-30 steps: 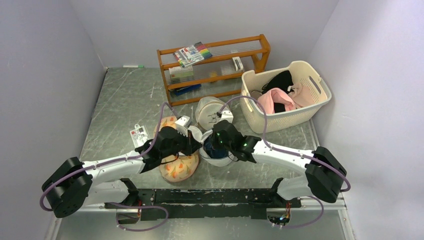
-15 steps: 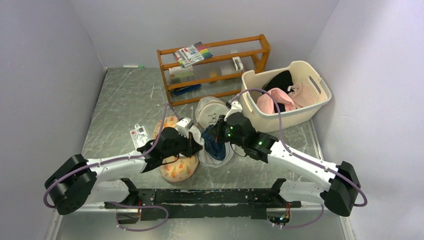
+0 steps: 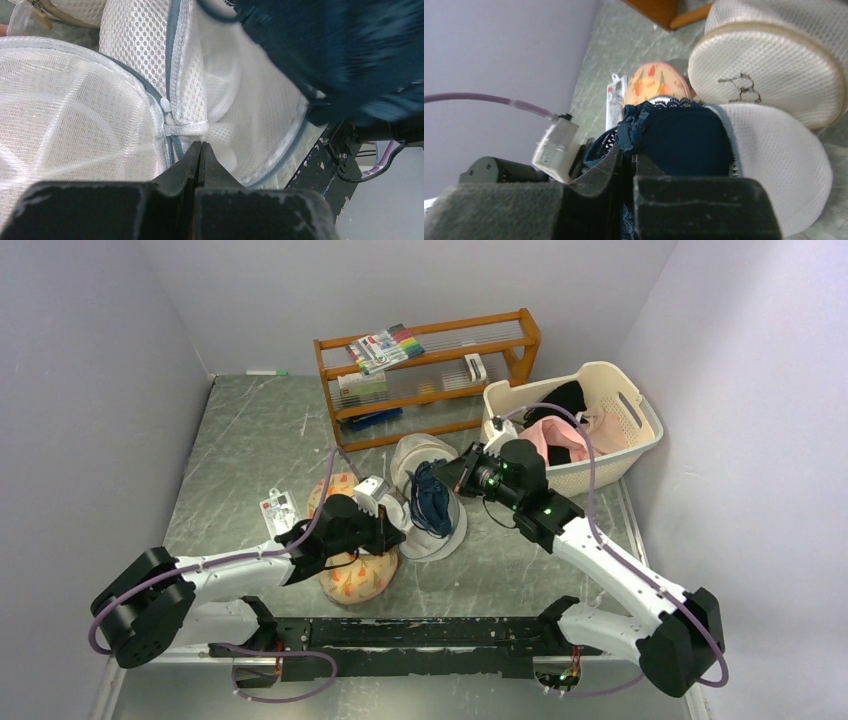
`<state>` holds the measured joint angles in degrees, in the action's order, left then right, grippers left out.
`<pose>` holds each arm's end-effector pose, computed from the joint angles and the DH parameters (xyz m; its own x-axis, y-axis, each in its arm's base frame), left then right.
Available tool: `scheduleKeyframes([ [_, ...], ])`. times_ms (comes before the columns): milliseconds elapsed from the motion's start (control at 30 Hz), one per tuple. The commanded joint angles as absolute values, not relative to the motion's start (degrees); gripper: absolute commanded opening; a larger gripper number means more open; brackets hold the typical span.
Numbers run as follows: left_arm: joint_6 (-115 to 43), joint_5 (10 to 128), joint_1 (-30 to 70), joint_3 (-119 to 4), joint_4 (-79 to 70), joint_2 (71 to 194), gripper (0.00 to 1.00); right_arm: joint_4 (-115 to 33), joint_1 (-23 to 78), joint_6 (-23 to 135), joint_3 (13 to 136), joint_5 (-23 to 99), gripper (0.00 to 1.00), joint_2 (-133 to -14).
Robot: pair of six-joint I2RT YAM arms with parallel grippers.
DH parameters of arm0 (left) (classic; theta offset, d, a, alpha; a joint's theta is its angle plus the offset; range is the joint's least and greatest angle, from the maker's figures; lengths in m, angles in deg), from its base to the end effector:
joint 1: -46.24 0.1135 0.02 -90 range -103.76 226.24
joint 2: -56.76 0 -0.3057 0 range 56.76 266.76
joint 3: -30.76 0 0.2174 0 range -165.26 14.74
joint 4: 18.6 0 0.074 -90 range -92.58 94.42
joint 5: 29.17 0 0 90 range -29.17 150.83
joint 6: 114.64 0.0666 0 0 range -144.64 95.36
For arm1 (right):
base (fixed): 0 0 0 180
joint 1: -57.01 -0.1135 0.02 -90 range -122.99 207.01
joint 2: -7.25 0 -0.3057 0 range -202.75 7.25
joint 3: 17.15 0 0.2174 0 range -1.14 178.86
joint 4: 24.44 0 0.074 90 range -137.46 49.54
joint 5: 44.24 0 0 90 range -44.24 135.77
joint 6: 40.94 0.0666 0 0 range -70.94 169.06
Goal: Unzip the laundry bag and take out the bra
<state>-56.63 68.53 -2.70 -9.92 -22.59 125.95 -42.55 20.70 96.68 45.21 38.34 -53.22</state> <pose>0.1442 -0.1791 0.2374 -0.6695 -0.0307 -0.7422 0.5572 0.6399 -0.5292 0.1731 0.1378 0.3475 -0.6593 0.4245 -0.6206 -0.2969 0.6113 0.7336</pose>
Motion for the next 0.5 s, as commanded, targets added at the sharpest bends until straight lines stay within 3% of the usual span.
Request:
scheduleKeyframes([
  [0, -57.2, 70.7, -2.9, -11.4, -24.0, 126.3, 0.07, -39.0, 22.7, 99.8, 41.0, 26.7, 0.00, -57.4],
  [200, -56.5, 71.1, -3.0, -12.5, -23.8, 127.5, 0.07, -35.9, 22.7, 99.0, 38.5, 22.3, 0.00, -57.9],
  [467, -56.7, 73.1, -2.9, -13.7, -24.6, 129.0, 0.09, -44.8, 23.6, 86.4, 50.8, 26.7, 0.00, -55.8],
])
